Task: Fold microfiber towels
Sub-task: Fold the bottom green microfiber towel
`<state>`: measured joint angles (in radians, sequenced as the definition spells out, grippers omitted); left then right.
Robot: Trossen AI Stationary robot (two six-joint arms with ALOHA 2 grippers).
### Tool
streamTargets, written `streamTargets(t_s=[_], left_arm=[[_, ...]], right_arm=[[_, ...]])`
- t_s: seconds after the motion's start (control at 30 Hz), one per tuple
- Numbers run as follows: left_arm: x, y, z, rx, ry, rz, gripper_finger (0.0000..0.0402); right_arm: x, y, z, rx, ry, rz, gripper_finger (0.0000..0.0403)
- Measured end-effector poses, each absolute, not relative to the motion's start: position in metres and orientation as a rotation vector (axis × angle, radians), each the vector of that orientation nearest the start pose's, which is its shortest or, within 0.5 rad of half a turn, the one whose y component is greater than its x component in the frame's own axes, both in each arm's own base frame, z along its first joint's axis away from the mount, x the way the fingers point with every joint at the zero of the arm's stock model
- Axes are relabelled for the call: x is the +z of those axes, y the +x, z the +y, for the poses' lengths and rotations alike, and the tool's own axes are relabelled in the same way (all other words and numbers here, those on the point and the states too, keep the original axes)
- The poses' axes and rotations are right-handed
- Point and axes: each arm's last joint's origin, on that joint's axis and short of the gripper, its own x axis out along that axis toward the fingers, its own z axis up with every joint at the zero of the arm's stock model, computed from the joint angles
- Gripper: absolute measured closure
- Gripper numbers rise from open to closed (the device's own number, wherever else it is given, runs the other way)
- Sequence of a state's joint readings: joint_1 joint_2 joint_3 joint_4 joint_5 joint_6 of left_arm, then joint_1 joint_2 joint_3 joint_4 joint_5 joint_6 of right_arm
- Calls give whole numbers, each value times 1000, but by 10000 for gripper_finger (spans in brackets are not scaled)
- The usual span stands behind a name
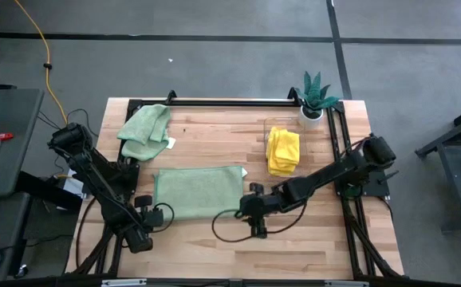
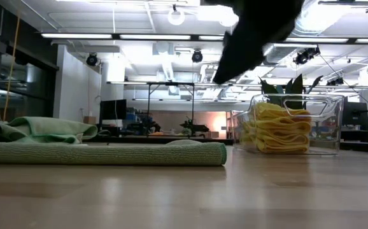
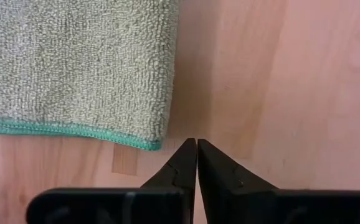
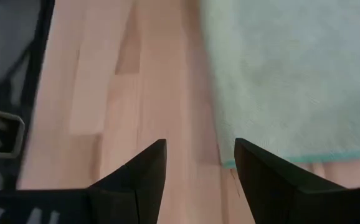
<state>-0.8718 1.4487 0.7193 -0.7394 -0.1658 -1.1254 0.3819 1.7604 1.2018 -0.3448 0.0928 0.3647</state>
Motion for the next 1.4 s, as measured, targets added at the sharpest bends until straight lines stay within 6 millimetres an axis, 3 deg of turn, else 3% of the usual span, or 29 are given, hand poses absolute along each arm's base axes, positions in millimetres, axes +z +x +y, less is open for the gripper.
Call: streamTargets(t_s=[0.37, 0.97, 1.1, 1.4], left_arm=[[151, 145, -167, 211, -203, 1352, 401], [152, 147, -166, 172, -89, 1299, 396], [152, 147, -166, 170, -87, 1299, 365], [159, 146, -163, 208, -26, 1316, 247]], right_arm=[[168, 377, 135, 91, -41, 1007, 222], [165, 376, 134, 79, -59, 1038, 222], [165, 376, 134, 79, -59, 1038, 222], [165, 376, 134, 78, -59, 1038, 222]])
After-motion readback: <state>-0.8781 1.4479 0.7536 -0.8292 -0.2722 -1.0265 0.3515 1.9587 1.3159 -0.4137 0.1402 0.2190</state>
